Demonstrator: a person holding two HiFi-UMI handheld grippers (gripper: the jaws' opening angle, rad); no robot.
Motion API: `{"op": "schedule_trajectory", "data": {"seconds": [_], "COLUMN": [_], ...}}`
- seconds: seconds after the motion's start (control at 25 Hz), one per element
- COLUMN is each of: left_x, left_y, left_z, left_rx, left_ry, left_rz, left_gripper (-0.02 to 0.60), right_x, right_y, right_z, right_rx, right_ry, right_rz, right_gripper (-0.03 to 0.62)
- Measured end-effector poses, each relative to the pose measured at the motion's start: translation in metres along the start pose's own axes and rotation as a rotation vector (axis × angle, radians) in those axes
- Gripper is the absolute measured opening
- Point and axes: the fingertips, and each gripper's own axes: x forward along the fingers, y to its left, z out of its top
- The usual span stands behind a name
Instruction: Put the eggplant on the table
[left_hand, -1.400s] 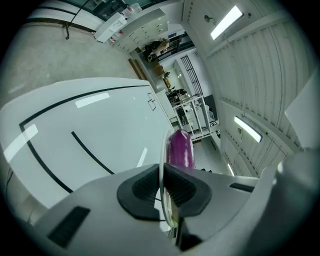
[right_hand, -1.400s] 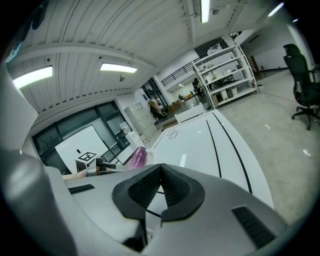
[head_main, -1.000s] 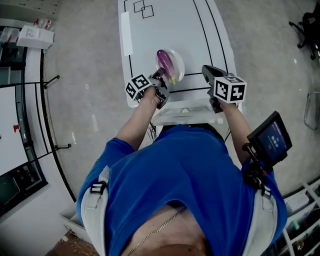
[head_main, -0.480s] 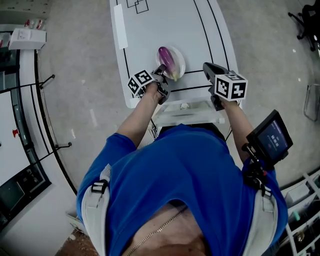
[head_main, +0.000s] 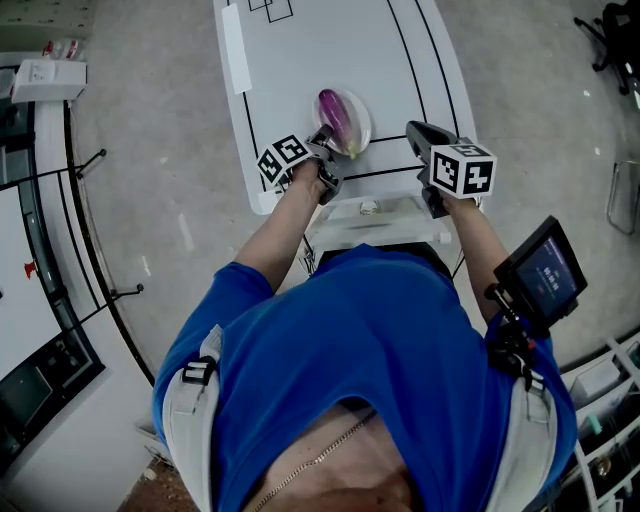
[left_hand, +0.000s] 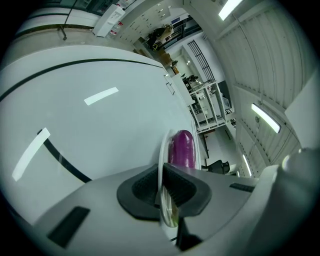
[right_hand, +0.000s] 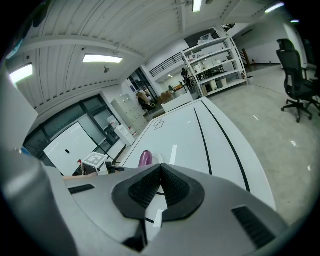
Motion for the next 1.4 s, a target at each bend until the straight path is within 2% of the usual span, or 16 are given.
{"op": "schedule_trajectory", "data": {"seconds": [0.28, 0.6, 0.92, 1.28, 1.4], "left_x": [0.005, 0.008, 0.011, 0.012, 0.009], "left_y": [0.001, -0.003, -0.003, -0.011, -0.010], "left_z": [0.000, 0.001, 0.002, -0.001, -0.001], "left_rx": [0.034, 0.109, 0.291, 0.432, 0.471], "left_ry": [0.002, 0.001, -0.003, 0.015, 0.017], "left_rz": [0.025, 0.044, 0.117, 0.126, 0.142], "left_gripper": [0.026, 0.026, 0.051, 0.156, 0.170], "right_x": [0.002, 0.003, 0.003, 0.005, 0.004], "right_y": [0.000, 0.002, -0.002, 0.002, 0.002], "right_z": [0.001, 0.003, 0.000, 0.005, 0.004], "right_rx": [-0.002, -0.003, -0.004, -0.008, -0.005], "right_ry": [-0.001, -0.006, -0.012, -0.021, -0.023], "right_rz": [0.003, 0.007, 0.015, 0.028, 0.030], "right_gripper": [0.002, 0.002, 0.002, 0.002, 0.002]}}
